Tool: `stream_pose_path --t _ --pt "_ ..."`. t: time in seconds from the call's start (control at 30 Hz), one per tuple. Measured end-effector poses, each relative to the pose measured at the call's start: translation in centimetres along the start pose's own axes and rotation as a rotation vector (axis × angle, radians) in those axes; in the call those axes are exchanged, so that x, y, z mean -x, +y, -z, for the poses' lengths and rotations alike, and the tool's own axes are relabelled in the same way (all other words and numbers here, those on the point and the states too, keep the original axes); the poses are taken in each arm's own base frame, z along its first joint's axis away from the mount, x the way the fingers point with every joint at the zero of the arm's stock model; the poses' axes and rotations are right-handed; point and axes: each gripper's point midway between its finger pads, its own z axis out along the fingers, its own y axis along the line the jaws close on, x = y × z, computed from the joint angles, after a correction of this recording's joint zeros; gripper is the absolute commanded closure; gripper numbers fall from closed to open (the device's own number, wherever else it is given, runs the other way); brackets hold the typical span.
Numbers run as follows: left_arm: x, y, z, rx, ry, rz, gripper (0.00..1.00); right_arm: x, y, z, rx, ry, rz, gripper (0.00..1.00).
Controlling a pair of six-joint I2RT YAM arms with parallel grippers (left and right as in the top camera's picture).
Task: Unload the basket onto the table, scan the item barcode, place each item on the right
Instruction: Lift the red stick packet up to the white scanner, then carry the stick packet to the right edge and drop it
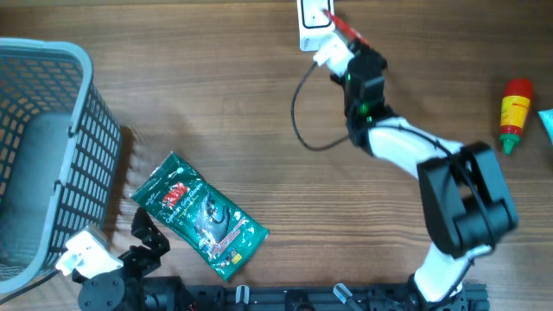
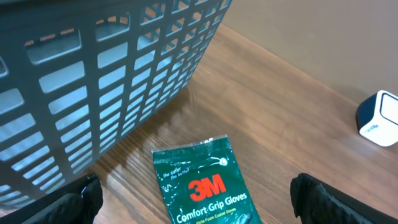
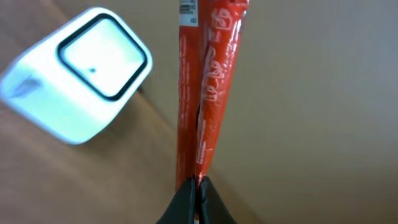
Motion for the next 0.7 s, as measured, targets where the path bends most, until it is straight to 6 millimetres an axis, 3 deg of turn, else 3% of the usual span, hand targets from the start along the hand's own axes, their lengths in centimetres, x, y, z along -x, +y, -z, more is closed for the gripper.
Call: stream_pose_path --t 0.2,0.3,0.47,0.7 --pt "0.0 0.0 0.0 0.000 0.000 0.000 0.00 0.6 3.6 -6.5 0.012 0.005 0.145 0.96" --pt "0.0 0.0 0.0 0.000 0.001 0.000 0.00 -0.2 4.3 -8.0 0.024 0.040 0.195 0.96" --pt "0.0 0.0 0.0 0.000 0.001 0.000 0.00 -1.0 2.7 -8.7 0.002 0.061 0.209 0.96" --pt "0.0 0.0 0.0 0.000 0.001 0.000 0.00 -1.4 2.5 -8.8 -0.002 0.077 0.222 0.96"
